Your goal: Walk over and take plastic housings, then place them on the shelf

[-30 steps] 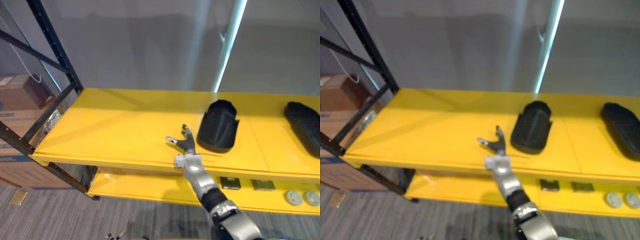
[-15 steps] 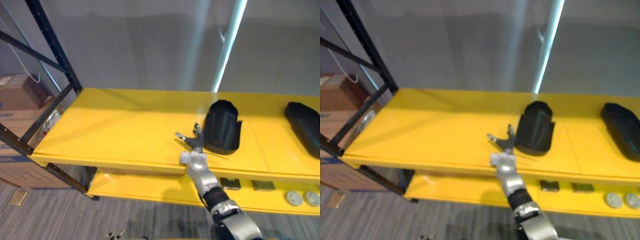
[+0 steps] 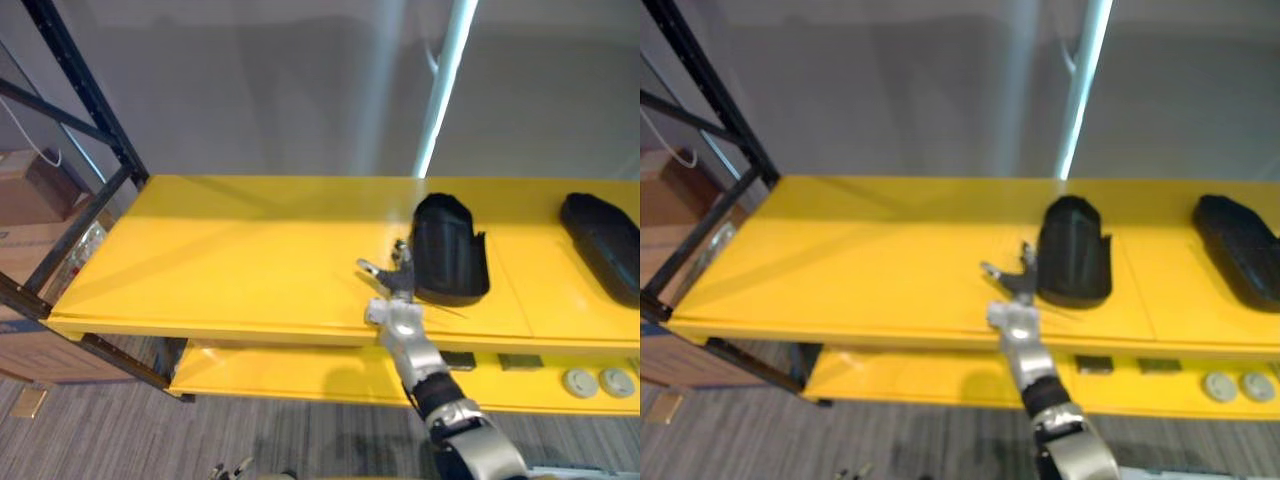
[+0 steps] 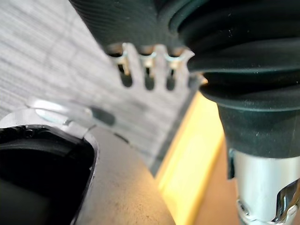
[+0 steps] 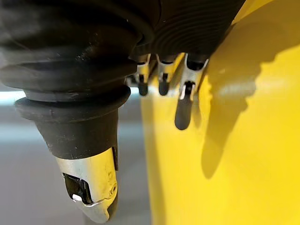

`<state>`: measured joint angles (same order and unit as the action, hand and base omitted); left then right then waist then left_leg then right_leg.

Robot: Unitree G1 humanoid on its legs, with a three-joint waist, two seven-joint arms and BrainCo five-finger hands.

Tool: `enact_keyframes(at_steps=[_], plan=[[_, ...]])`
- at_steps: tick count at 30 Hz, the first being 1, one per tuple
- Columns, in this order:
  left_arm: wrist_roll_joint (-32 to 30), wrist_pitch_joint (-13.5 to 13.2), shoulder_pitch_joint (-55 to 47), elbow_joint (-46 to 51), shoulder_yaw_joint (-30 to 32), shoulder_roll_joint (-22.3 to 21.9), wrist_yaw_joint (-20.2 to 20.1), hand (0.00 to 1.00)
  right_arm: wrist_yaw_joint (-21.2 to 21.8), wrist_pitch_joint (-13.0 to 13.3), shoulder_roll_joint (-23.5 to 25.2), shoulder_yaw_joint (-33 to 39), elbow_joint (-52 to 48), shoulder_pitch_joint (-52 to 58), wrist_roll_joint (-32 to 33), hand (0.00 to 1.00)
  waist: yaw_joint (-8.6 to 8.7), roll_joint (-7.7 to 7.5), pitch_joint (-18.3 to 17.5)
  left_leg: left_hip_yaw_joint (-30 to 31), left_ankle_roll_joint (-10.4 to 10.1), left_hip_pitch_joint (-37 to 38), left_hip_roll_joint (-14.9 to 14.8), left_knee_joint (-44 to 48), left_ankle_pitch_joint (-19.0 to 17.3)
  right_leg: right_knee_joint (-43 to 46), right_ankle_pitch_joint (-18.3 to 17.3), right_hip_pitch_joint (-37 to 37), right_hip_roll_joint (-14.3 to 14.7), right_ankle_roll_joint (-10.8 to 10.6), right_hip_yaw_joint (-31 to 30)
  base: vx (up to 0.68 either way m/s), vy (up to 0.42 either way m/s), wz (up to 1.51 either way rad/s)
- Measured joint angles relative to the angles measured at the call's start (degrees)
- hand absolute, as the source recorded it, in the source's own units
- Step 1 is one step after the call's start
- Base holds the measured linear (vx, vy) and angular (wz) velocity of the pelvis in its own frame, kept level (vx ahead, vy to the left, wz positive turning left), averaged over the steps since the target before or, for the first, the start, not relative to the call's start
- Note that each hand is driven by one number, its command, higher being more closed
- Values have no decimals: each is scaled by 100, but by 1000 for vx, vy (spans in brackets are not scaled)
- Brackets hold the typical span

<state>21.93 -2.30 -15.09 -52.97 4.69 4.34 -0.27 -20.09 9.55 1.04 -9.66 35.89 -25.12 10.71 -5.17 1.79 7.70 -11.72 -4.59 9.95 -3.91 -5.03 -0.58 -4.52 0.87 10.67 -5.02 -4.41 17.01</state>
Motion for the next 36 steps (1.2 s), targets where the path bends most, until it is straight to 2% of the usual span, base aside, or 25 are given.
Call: enact_keyframes(at_steps=[4,6,9,11,15,21,25,28,29,36], plan=[[-48,27,22,0,4,22,-2,0,584,218,-56,-258,-368,89,-40,0,0,-19,12,5,0,-13,0,0,0,0,0,-10,0,0,6,0,0,0],[-57,44,40,-1,34,55,-2,0,1167,494,-158,-381,-940,146,-20,0,-1,-49,29,11,0,-22,2,0,0,0,0,-18,-2,0,12,0,0,0],[-74,92,51,0,93,93,-8,0,1779,703,-348,-405,-1739,134,155,0,0,-86,16,29,2,-89,9,1,2,0,3,-68,-8,-5,27,0,4,3],[-175,114,47,-2,143,94,-9,0,1980,718,-506,-348,-2148,134,341,0,2,-108,5,38,3,-89,14,2,3,0,6,-70,-12,-9,29,3,2,2],[-221,113,26,-14,195,100,-11,0,2255,802,-756,318,-3007,129,703,0,77,-128,-5,41,4,-90,26,2,5,1,15,-70,-22,-21,29,0,0,0],[-358,117,2,-178,419,111,37,0,2373,871,-1198,1050,-3653,333,923,0,288,-245,-74,5,3,-86,17,1,4,1,23,-69,-13,-30,-7,0,0,-3],[-507,63,20,-234,422,155,194,0,2375,819,-1408,1357,-4217,1118,910,0,313,-347,-129,-135,-4,-83,-10,1,-4,1,39,-136,15,-11,-162,-3,4,-15],[-505,-21,8,-245,405,152,243,0,2338,778,-1414,1578,-4445,1770,919,0,434,-349,-132,-234,0,-77,-13,2,-9,4,70,-188,21,-6,-286,-5,10,-15],[-674,-84,-1,-575,65,191,395,0,2137,687,-1113,2081,-4714,3234,1099,0,757,-191,-358,-657,-9,78,-33,3,-128,134,83,-357,50,1,-738,-6,3,-6],[-707,-85,-1,-573,65,193,421,0,2138,687,-1113,2078,-4713,3236,1102,0,754,-186,-336,-633,-4,53,-31,34,-124,135,86,-368,46,0,-736,0,0,1]])
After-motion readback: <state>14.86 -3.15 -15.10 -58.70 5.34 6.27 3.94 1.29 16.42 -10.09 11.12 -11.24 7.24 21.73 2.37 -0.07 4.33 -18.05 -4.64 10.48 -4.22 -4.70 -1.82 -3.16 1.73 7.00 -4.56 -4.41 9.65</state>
